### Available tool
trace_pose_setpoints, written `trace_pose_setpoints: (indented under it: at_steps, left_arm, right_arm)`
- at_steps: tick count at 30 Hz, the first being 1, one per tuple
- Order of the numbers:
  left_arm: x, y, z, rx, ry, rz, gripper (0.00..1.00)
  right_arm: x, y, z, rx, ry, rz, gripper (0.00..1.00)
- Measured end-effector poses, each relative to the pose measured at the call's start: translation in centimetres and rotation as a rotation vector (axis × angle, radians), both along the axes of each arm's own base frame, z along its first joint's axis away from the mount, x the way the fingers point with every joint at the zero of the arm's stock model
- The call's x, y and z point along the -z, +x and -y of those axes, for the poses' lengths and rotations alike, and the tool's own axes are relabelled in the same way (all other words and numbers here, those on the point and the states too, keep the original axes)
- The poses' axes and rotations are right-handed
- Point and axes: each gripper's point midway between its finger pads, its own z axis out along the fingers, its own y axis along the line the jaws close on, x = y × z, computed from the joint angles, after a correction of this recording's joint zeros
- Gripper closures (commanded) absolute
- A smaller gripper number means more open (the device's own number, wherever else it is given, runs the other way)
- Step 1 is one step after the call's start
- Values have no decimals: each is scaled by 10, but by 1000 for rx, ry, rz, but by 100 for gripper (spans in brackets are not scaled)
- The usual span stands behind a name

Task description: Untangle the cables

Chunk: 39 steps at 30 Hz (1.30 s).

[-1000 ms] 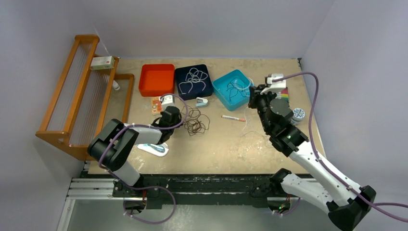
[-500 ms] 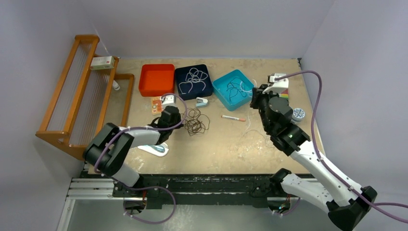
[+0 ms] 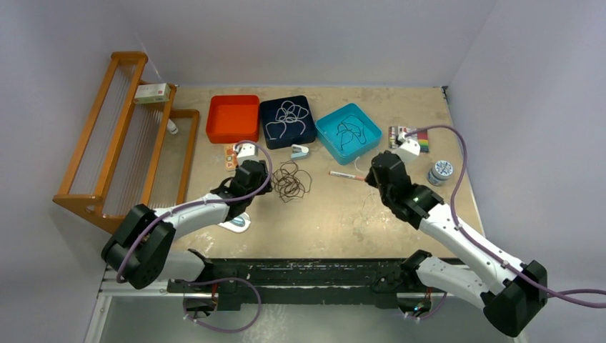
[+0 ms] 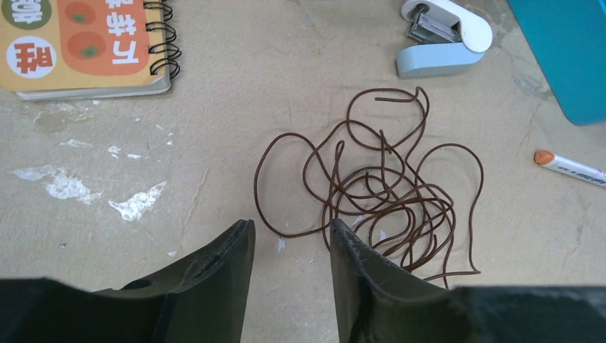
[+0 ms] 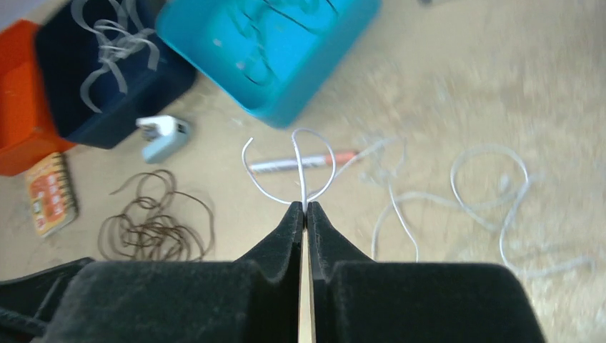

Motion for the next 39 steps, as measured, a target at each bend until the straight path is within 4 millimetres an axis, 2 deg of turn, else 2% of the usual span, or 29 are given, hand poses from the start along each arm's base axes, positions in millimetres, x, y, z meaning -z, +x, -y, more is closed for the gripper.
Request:
trace_pose_setpoints:
  at_steps: [3,6,11,15,21,25,32,39]
  left_arm:
    - [3,-3,-3,-7,16,-15,50]
    - [1,-3,-5,-13,22,-17,49]
    - [-12,1,-5,-21,10,12,49]
    - [-14,2,-5,-26,10,18,49]
    - [-13,1,-6,-28,16,13,49]
    - [-13,2,-6,-29,17,14,49]
    - [-12,2,-6,-29,19,12,49]
    - [-12,2,-6,-30,20,12,49]
  right_arm:
    - [41,-15,13,81,37,-93,96]
    - [74,-26,32,184,73,-164,97]
    - [107,-38,73,399,171,-199,96]
    - [125,-47,90,509,226,-214,82]
    - [130,-48,92,554,259,-222,49]
    - [128,-49,97,581,245,-216,31]
    - [117,-45,109,632,179,-197,26]
    - [127,-42,122,650,102,-237,24]
